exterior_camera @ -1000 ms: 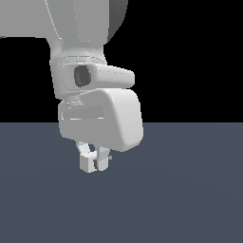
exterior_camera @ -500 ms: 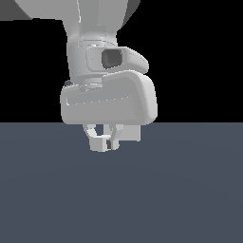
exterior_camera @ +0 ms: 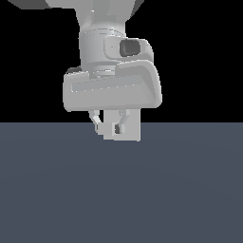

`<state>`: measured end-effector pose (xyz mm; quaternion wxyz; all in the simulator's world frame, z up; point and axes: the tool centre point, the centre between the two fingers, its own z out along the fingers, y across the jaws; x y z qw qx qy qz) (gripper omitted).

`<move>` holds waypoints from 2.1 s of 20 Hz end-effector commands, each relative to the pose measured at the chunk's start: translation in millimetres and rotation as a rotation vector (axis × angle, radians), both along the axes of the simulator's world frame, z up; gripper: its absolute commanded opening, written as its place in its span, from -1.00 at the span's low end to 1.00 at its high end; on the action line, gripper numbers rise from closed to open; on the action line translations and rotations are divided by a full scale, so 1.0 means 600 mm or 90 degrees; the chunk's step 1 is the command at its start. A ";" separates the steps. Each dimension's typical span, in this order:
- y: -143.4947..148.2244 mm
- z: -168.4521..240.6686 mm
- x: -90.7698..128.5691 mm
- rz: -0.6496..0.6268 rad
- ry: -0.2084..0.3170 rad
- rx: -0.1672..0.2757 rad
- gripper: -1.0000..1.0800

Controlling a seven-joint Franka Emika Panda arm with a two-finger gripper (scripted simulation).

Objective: Plug the charger into the wall socket.

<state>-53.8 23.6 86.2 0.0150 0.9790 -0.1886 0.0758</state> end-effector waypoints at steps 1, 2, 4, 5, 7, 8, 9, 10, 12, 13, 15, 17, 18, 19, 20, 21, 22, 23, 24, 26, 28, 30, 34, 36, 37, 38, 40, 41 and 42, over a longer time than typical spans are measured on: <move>-0.002 0.008 0.005 0.024 0.000 0.000 -1.00; -0.003 0.011 0.007 0.032 0.001 0.000 -1.00; -0.004 0.015 0.010 0.046 0.001 0.001 -1.00; -0.004 0.017 0.012 0.051 0.001 0.001 -1.00; -0.005 0.021 0.014 0.061 0.001 0.001 -1.00; -0.005 0.022 0.015 0.065 0.001 0.001 -1.00; -0.005 0.023 0.016 0.068 0.001 0.001 -1.00; -0.005 0.024 0.016 0.071 0.001 0.001 -1.00; -0.005 0.025 0.017 0.074 0.002 0.001 -1.00; -0.005 0.025 0.017 0.074 0.002 0.001 -1.00; -0.005 0.024 0.017 0.073 0.002 0.001 -1.00; -0.005 0.023 0.017 0.070 0.002 0.001 -1.00; -0.005 0.023 0.016 0.069 0.002 0.001 -1.00; -0.005 0.023 0.016 0.069 0.002 0.001 -1.00; -0.005 0.023 0.016 0.069 0.002 0.001 -1.00; -0.005 0.023 0.016 0.069 0.002 0.001 -1.00; -0.005 0.023 0.016 0.069 0.002 0.001 -1.00; -0.005 0.023 0.016 0.069 0.002 0.001 -1.00; -0.005 0.023 0.016 0.069 0.002 0.001 -1.00; -0.005 0.023 0.019 0.069 0.002 0.001 -1.00; -0.007 0.023 0.024 0.069 0.002 0.001 -1.00; -0.009 0.023 0.032 0.069 0.002 0.001 -1.00; -0.016 0.023 0.055 0.069 0.002 0.001 -1.00; -0.020 0.023 0.068 0.069 0.002 0.001 -1.00; -0.021 0.023 0.074 0.069 0.002 0.001 -1.00; -0.023 0.023 0.079 0.069 0.002 0.001 -1.00; -0.025 0.023 0.088 0.069 0.002 0.001 -1.00; -0.026 0.023 0.091 0.069 0.002 0.001 -1.00; -0.027 0.023 0.094 0.069 0.002 0.001 -1.00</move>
